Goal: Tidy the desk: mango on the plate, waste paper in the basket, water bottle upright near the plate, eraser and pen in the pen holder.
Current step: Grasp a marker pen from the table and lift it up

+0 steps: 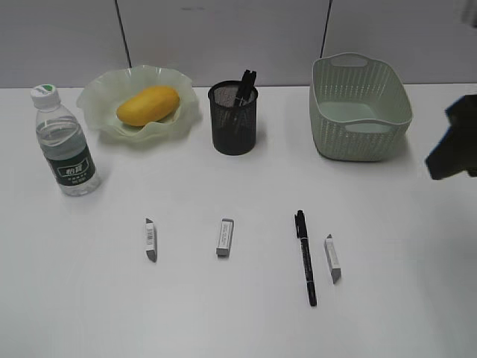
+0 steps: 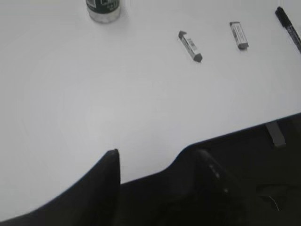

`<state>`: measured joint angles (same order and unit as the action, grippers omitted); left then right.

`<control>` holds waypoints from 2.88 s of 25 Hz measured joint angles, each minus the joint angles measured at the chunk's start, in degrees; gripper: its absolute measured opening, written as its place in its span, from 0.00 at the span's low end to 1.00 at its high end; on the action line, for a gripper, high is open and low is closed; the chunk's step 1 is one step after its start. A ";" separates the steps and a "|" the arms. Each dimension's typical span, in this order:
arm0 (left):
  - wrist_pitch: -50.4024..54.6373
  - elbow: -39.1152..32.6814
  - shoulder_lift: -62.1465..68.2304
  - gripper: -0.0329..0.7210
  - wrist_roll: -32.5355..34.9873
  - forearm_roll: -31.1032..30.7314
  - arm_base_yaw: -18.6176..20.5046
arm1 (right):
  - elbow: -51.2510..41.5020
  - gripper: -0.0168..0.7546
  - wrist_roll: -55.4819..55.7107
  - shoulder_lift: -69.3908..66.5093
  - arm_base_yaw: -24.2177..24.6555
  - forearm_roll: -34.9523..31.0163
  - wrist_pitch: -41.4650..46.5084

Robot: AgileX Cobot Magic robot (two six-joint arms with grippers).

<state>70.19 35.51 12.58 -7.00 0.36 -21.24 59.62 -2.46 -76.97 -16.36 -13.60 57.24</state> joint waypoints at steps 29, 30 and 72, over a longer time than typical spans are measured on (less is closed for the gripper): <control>-9.04 -5.38 -13.03 0.54 9.41 -3.00 0.00 | 13.44 0.47 12.97 -34.39 -13.54 5.95 -9.35; -9.04 -5.39 -13.03 0.54 9.41 -3.07 0.00 | 13.96 0.47 13.21 -35.10 -13.93 6.60 -9.49; -9.04 -5.51 -13.03 0.54 9.41 -3.68 19.69 | 18.85 0.26 22.22 -47.23 -15.36 12.90 -11.28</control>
<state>61.16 30.01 -0.44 2.41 -3.32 -1.56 78.47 19.75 -124.20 -31.73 -0.70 45.96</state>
